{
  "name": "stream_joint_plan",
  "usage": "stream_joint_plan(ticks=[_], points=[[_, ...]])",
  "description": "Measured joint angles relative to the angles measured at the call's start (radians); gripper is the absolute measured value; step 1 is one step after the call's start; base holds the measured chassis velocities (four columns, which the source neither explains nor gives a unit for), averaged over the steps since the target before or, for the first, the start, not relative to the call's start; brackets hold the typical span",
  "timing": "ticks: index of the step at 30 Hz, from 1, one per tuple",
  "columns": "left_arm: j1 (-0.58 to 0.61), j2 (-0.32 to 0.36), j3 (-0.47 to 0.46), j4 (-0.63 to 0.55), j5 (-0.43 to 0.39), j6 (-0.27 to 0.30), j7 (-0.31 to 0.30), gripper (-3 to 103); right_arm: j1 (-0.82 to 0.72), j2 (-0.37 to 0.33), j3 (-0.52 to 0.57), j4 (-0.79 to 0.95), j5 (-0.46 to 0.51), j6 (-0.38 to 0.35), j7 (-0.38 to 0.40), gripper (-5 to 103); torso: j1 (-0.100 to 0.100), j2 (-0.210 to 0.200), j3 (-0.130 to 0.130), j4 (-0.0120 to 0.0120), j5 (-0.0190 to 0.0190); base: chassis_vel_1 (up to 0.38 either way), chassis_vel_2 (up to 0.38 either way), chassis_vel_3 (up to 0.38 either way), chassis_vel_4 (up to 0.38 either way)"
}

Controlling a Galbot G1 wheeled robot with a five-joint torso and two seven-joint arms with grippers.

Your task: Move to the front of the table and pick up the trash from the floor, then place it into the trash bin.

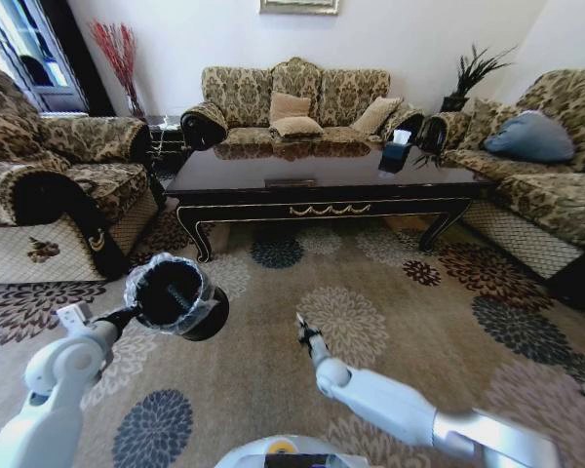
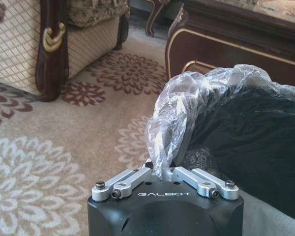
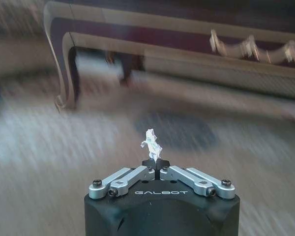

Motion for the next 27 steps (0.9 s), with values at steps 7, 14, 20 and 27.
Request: stream_joint_plan(ticks=[7, 14, 20, 27], points=[[0.003, -0.012, 0.046, -0.013, 0.03, 0.0, -0.004, 2, 0.172, -0.003, -0.048, 0.162, 0.021, 0.068, -0.043, 0, 0.0, 0.0, 0.0, 0.0001, 0.0, 0.0, 0.0, 0.0, 0.0], [0.009, -0.01, 0.065, -0.025, 0.043, 0.0, -0.007, 2, 0.336, 0.015, -0.164, 0.294, 0.057, 0.089, -0.059, 0, 0.0, 0.0, 0.0, 0.0001, -0.0002, 0.0, 0.0, 0.0, 0.0], [-0.006, -0.005, 0.085, -0.027, 0.042, 0.0, -0.009, 2, 0.421, 0.12, -0.301, 0.303, 0.026, 0.107, -0.076, 0, 0.0, 0.0, 0.0, 0.0002, -0.0003, 0.0, 0.0, 0.0, 0.0], [-0.018, -0.001, 0.093, -0.031, 0.035, 0.0, -0.011, 2, 0.449, 0.241, -0.355, 0.25, 0.08, 0.096, -0.056, 4, 0.0, 0.0, 0.0, 0.0001, -0.0004, 0.0, 0.0, 0.0, 0.0]])
